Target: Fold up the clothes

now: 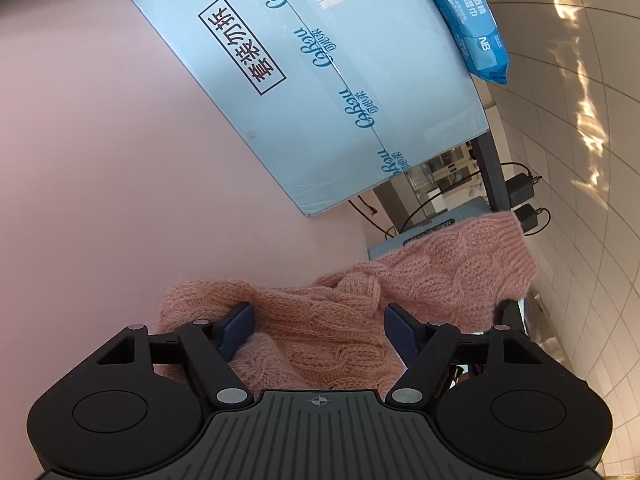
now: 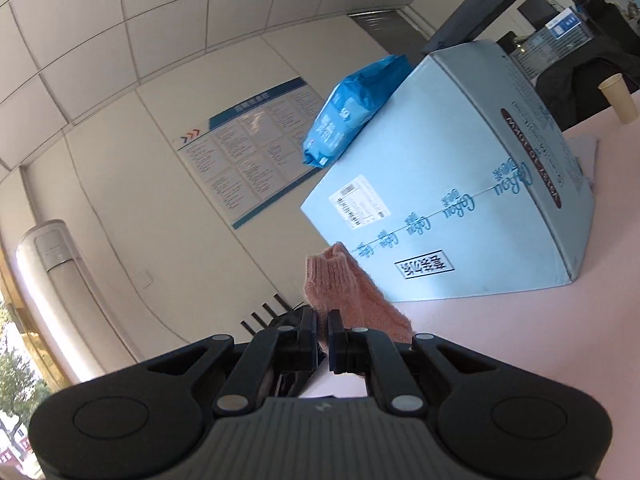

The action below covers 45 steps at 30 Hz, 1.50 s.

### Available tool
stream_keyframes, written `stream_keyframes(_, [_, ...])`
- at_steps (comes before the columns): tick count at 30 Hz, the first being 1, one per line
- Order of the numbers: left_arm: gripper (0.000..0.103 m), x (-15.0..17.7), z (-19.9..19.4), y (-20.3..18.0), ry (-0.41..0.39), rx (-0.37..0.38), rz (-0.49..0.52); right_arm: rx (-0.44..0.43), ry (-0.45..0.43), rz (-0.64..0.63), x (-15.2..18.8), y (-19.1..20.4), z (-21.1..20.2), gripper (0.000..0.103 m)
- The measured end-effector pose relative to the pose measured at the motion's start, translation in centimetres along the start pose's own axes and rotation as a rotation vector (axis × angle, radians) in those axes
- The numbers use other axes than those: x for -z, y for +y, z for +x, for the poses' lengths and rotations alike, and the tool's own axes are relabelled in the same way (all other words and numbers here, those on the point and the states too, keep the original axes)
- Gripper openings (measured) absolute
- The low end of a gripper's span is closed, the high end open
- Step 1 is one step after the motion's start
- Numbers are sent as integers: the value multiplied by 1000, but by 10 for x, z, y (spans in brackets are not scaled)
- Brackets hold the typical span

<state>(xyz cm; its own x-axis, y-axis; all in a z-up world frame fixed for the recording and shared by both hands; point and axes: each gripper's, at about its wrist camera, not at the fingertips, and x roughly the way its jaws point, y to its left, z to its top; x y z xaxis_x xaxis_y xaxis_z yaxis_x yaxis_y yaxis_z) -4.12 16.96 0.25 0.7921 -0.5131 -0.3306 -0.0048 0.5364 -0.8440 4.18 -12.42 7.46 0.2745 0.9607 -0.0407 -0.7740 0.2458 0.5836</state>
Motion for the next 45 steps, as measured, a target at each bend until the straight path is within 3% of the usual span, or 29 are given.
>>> stream_keyframes(3, [73,0,1,3,0,8,-22,-97,91,-69,12,14,-1,6])
stream_keyframes(6, [73,-1,2,7,1,16,-50,-118,184,-125,20,27,0,6])
stream_keyframes(9, [73,-3,3,8,5,18,-57,-81,286,-214,30,38,5,6])
stream_keyframes(12, [72,-11,-3,9,-4,33,-85,19,368,-305,43,50,14,6])
stream_keyframes(14, [71,-16,-18,3,-51,44,-64,45,392,-326,50,55,13,6])
stream_keyframes(16, [71,-18,-37,-14,-114,50,25,59,415,-330,56,58,14,6])
stream_keyframes(17, [71,-19,-43,-26,-109,75,73,65,422,-332,57,59,15,6])
stream_keyframes(20, [72,-16,-46,-62,-7,171,183,88,438,-340,64,61,16,5])
stream_keyframes(24, [72,5,-24,-83,120,162,267,139,433,-330,67,63,15,5])
stream_keyframes(27, [71,17,-7,-64,159,92,224,161,437,-361,71,66,14,6])
stream_keyframes(33, [65,18,-21,-28,128,117,113,142,433,-323,72,63,13,10])
stream_keyframes(34, [65,19,-22,-26,124,111,117,125,424,-293,70,61,10,17])
stream_keyframes(36, [65,20,-23,-25,121,101,128,82,399,-217,64,56,4,42])
stream_keyframes(38, [65,19,-24,-24,123,100,130,51,348,-119,54,48,-6,87])
stream_keyframes(41, [66,17,-24,-22,130,100,125,72,246,85,39,26,-30,96])
stream_keyframes(45, [65,17,-27,-19,139,94,114,180,247,474,45,-35,-30,95])
